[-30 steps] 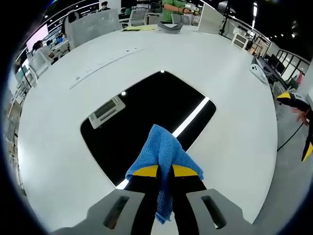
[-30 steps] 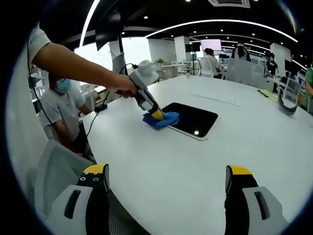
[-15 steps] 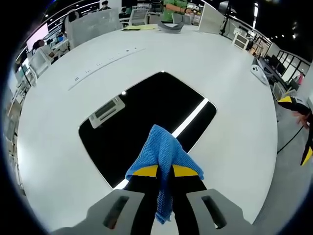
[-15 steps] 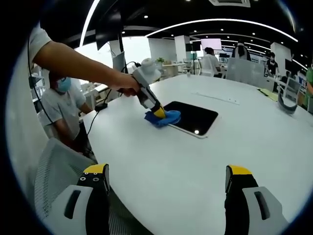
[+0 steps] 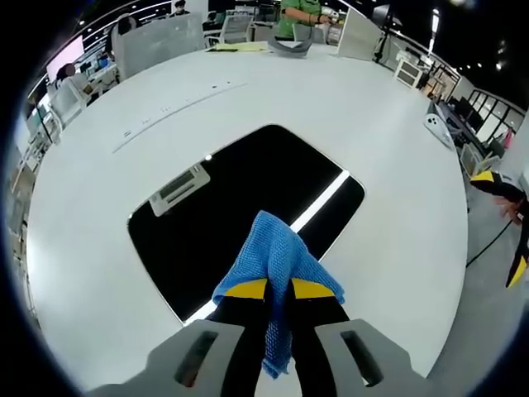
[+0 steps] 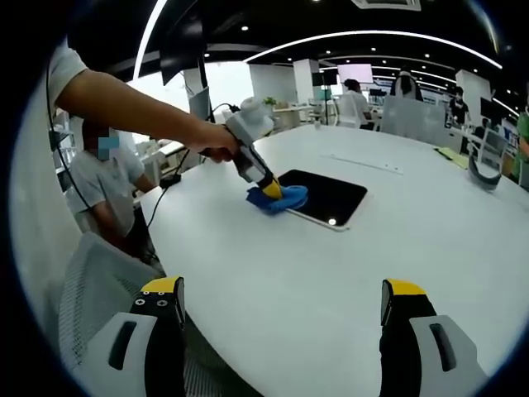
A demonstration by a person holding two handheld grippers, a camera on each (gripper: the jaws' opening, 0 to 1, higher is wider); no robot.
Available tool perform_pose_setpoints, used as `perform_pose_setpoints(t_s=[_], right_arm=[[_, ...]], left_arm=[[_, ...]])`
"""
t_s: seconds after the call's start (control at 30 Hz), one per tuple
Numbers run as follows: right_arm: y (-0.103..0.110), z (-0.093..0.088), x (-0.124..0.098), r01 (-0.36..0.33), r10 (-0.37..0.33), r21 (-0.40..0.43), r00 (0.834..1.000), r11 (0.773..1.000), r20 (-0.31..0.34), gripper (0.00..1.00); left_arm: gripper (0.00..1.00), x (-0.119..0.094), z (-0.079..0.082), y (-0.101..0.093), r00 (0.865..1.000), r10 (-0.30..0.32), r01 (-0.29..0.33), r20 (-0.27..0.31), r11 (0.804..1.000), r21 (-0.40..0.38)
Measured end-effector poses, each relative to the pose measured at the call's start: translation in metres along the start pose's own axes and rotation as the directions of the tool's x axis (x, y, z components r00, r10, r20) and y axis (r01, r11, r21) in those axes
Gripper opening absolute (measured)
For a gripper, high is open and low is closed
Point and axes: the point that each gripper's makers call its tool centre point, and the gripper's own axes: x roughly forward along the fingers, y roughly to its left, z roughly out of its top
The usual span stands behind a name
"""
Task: Wipe the mirror surface with the cleaning cloth until all visible marks leave the cleaned area.
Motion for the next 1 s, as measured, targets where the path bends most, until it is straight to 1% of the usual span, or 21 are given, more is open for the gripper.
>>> perform_pose_setpoints(t_s=[0.2,0.7,0.87,1.0], right_arm=[[-0.0003,-0.0008,-0.0015,0.004,-0.004,0.006,1.0,1.0,0.0,0.99],[-0.0041,-0.002,-0.0009,0.004,-0.004,0.01,1.0,1.0,-0.004,0.99],[-0.0057,-0.0012,0.0,0.001,-0.001,0.009,1.0,1.0,-0.004,0.99],[-0.0088,-0.0007,-0.0006,0.004,-0.004,0.011,1.0,1.0,-0.003,0.99]], left_arm=[[0.07,0.0049,0.0058,-0.0064,1.0,-0.011,0.011,0.002,1.0,0.018],[0.07,0.0071,0.0086,-0.0068,1.0,-0.02,0.02,-0.011,1.0,0.022],[0.07,0.0079,0.01,-0.0053,0.999,-0.022,0.022,-0.024,1.0,-0.004],[0.07,0.0087,0.0112,-0.0042,0.999,-0.022,0.022,-0.026,1.0,-0.008]])
